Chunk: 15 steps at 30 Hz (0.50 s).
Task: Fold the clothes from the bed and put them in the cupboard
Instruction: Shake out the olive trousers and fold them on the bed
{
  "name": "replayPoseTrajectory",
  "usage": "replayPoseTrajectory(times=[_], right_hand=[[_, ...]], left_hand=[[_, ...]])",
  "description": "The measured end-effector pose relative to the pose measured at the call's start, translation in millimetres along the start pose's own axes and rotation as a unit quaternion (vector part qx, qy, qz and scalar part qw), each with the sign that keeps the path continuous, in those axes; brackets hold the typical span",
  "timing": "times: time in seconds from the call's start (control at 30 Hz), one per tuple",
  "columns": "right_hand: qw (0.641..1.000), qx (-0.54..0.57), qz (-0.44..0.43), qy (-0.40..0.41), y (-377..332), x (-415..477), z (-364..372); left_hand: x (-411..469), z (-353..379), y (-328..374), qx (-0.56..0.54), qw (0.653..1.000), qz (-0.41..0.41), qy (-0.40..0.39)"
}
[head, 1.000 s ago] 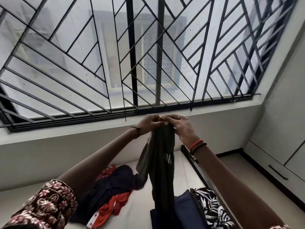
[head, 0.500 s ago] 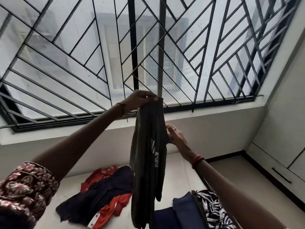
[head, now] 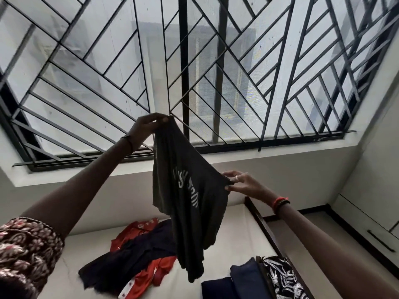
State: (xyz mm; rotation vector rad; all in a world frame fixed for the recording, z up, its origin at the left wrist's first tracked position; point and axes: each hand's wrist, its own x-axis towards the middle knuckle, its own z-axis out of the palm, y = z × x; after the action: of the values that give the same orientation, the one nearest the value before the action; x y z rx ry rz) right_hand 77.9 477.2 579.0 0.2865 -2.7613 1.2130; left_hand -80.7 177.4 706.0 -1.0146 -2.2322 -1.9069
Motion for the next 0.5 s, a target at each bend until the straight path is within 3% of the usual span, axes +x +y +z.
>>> replayPoseTrajectory(times=[0.07,0.17,0.3,0.5], right_hand=[[0.998,0.056,0.021,-0.015,-3,-2,-11],[0.994,0.103,0.025,0.035,-3,-3,-21],[0.990,0.131,0.008,0.046,-10,1,-31],[0.996,0.088,0.011,0.003,-18,14,-42]], left_hand=[[-2,-8,-9,0.011,1.000,-0.011,0.027],[-3,-20,-24,0.083,0.996,-0.013,0.036],[-2,-31,-37,0.203,0.979,-0.003,-0.023],[-6,-32,-36,0.330,0.937,0.031,-0.107]])
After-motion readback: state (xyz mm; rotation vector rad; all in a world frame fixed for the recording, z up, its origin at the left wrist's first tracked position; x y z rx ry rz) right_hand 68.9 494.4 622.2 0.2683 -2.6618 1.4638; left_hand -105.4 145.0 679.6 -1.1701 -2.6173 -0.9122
